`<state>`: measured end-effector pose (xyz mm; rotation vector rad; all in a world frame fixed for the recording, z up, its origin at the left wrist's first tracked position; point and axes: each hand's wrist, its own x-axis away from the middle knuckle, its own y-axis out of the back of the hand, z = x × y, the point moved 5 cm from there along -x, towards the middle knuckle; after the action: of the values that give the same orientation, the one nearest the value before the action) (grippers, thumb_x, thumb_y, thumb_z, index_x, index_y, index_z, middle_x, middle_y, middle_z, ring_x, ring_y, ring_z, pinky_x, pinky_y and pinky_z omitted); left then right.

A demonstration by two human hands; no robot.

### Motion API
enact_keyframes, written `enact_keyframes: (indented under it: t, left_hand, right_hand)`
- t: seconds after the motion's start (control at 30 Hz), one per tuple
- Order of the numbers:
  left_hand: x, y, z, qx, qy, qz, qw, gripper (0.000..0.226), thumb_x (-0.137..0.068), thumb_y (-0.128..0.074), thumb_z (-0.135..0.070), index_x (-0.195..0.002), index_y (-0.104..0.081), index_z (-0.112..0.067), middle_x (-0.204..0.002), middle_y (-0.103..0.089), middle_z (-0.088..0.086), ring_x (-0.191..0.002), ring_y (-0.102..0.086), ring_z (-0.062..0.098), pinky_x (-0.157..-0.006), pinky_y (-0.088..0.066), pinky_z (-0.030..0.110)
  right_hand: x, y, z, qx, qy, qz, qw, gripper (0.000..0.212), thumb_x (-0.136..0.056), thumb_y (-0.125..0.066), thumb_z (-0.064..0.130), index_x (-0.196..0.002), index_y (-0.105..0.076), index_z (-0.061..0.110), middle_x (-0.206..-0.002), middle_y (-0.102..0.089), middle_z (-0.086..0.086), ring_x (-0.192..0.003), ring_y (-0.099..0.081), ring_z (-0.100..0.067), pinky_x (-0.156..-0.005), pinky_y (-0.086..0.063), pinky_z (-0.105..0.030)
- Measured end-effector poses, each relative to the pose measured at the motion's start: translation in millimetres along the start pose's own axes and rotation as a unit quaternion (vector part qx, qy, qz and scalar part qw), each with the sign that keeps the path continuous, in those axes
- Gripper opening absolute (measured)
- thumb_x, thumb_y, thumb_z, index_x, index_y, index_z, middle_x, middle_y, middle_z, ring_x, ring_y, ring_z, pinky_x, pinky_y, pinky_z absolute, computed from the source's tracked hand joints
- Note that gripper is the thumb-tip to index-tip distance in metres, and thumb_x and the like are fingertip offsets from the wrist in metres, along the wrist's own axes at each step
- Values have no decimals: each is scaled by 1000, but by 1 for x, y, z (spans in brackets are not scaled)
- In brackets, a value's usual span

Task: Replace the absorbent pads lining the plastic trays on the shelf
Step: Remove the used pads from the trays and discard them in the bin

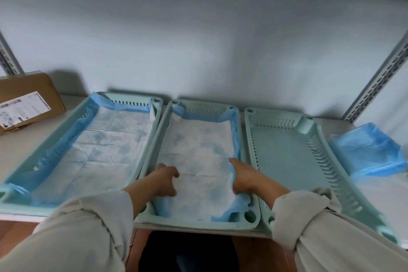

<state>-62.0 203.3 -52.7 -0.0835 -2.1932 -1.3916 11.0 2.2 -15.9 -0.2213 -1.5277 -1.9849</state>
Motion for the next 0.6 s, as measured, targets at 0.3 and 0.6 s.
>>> enact_keyframes:
  t: [0.3,0.6]
  left_hand:
    - [-9,-9,1,130,93,-73,984,64,-89,-53,-14,-146,-24,-14,-154,-5,16,-138,-28,35,-113,-31,38]
    - [-35,0,6,153,139,-88,974,71,-93,-47,-13,-149,-5,1,-150,-20,22,-138,-29,33,-113,-32,37]
  right_hand:
    - [-12,1,-1,-49,-4,-3,999,30,-88,-62,22,-111,-64,3,-104,-63,-10,-91,-59,-24,-72,-49,-30]
    - [-47,1,5,-108,-23,-43,993,13,-87,-59,18,-88,-60,5,-87,-58,-8,-85,-58,-21,-77,-47,-29]
